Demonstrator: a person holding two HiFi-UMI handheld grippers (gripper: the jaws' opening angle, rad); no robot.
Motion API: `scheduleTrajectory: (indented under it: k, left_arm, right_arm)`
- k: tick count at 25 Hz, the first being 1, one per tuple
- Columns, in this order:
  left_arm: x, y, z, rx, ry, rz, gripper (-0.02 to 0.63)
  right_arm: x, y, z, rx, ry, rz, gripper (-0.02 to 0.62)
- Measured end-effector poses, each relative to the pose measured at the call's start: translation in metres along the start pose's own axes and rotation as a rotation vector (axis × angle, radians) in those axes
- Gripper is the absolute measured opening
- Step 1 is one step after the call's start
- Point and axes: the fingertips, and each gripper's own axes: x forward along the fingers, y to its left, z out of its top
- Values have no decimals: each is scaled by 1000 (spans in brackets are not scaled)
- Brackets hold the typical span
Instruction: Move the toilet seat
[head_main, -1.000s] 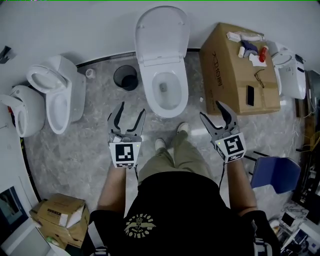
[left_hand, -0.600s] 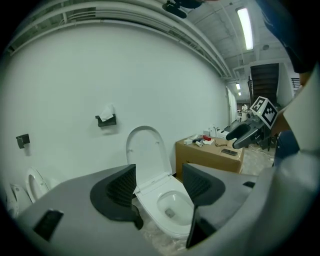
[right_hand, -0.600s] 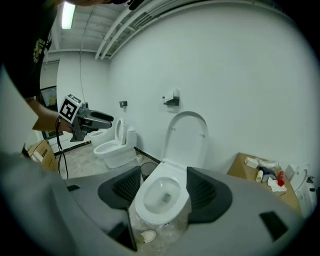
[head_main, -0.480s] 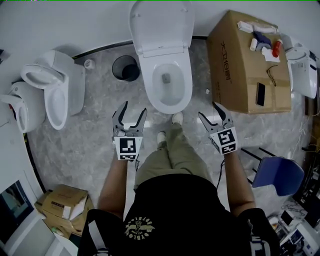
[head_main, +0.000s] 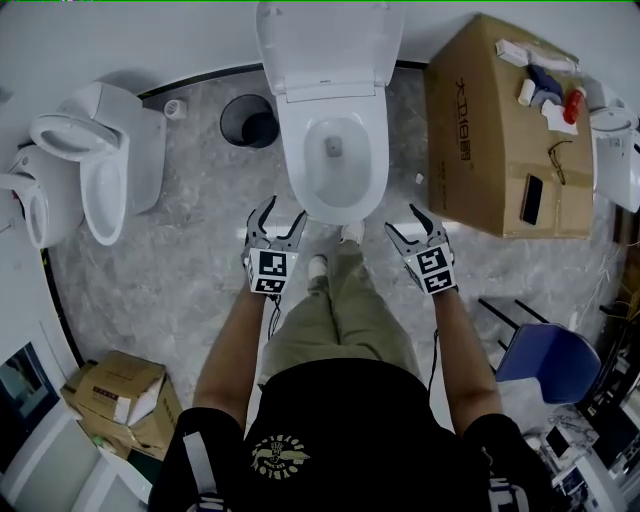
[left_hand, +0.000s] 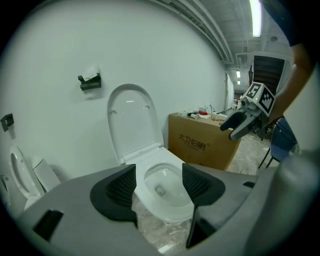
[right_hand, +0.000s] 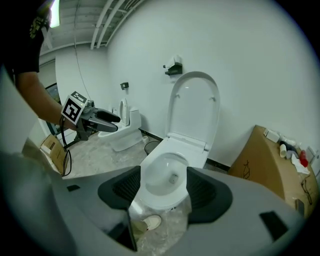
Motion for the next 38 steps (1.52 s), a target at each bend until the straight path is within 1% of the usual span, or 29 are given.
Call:
scheduleTrajectory:
  k: [12, 14, 18, 23, 25, 27, 33, 36, 38]
  left_arm:
    - [66, -20, -96, 1, 134, -77, 287]
    - [76, -22, -109, 24, 146, -89, 287]
    - [93, -34, -138, 100, 174, -125, 287]
    - [109, -51, -182, 147, 256, -189, 287]
    - [112, -55, -196, 160, 274, -202, 287]
    - [116, -56, -208, 150, 285, -202, 287]
    - [130, -61, -246, 77, 333, -190, 287]
    - [135, -63, -259, 65, 356, -190, 288]
    - [137, -63, -264, 63, 364, -196, 288]
  right_arm:
    - [76, -10, -87, 25, 126, 68, 275]
    - [89, -11, -102, 24, 146, 74, 276]
    - [112, -9, -136, 34, 203, 93, 276]
    - [138, -3, -178, 22, 276, 129, 276]
    - [149, -3, -194, 22, 301, 131, 276]
    - [160, -5, -208, 10, 326, 130, 276]
    - [196, -5, -244, -36, 384, 154, 276]
    - [215, -11, -258, -57, 407, 148, 276]
    - [226, -13, -260, -85, 409, 149, 275]
